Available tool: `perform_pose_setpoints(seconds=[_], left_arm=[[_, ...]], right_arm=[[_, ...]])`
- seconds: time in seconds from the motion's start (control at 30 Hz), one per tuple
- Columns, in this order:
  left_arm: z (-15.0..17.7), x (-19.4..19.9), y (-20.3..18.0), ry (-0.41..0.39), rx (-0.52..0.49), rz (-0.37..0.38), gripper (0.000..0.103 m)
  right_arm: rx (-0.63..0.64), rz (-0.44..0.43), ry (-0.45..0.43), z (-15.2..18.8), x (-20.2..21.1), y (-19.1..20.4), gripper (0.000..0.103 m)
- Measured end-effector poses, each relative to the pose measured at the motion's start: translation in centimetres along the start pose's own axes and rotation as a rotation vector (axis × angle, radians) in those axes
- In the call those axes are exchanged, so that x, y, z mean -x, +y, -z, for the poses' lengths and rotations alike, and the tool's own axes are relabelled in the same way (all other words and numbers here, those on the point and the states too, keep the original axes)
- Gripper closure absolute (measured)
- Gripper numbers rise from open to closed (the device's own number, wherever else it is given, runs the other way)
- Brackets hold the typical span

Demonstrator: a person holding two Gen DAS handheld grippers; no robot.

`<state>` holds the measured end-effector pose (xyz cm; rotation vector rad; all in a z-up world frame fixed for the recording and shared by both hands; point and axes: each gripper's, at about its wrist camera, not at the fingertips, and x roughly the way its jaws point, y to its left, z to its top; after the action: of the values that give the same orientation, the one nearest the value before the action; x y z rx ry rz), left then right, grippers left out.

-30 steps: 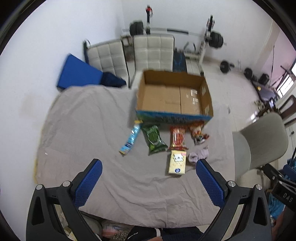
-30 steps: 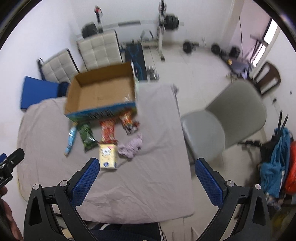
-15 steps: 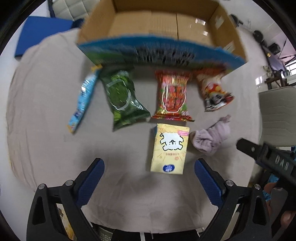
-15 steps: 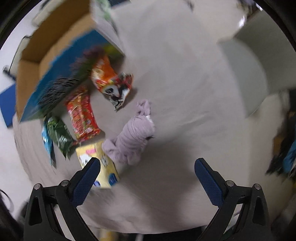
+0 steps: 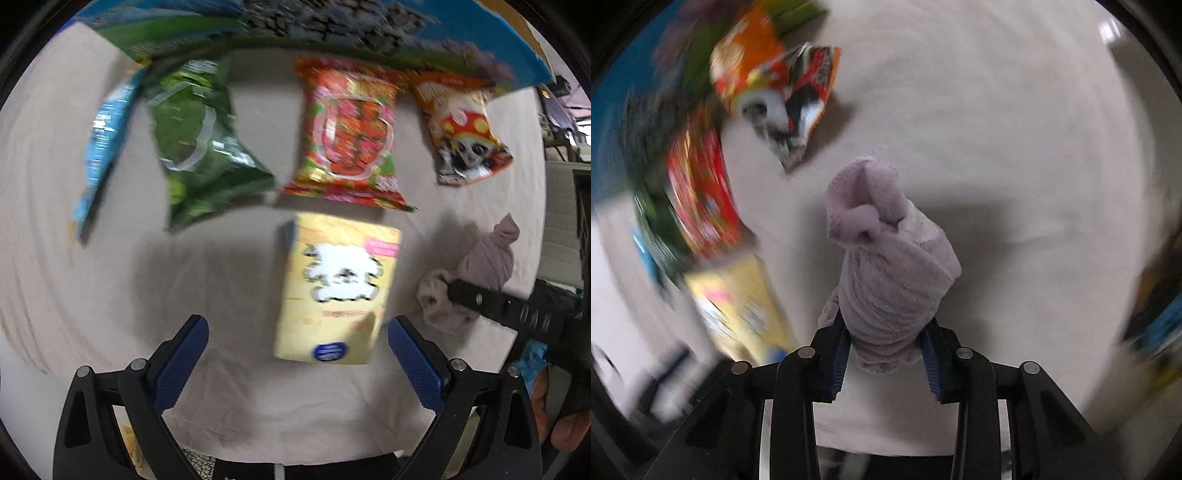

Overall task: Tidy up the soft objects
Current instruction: 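Grasp the yellow tissue pack with the left gripper while the right grasps the lilac cloth, then carry both items into the box and open both grippers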

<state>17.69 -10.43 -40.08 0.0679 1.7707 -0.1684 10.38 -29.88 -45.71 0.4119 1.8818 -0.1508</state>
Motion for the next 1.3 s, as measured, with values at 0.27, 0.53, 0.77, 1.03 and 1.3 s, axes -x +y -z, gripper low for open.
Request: perform_pose_setpoints(seconds=[0.27, 0.53, 0.77, 1.03, 1.3], left_arm=[[-0.9, -4.5, -2.2, 0.031, -0.054, 0.003, 0.039], [0.9, -6.1, -2.2, -0.005, -0.039, -0.011, 0.042], [2.3, -3.0, -2.9, -0.064, -0.034, -0.019, 0.043], [5.3, 2.1, -3.4, -0.183, -0.045, 0.019, 0.043], [4.7, 13.6, -3.6, -0.364, -0.081, 0.082, 0.043]], right_arm=[[0.040, 0.027, -0.097, 0.7, 1.7, -0.1, 0.032], [-0.110, -0.149, -0.046, 0.2, -1.5, -2.3, 0.070], [-0.055, -0.137, -0.086, 2.9, -0.5, -2.1, 0.076], [0.079, -0.182, -0.200, 6.4, 7.3, -1.6, 0.076], [0.180, -0.220, -0.351, 6.2, 20.0, 1.1, 0.076]])
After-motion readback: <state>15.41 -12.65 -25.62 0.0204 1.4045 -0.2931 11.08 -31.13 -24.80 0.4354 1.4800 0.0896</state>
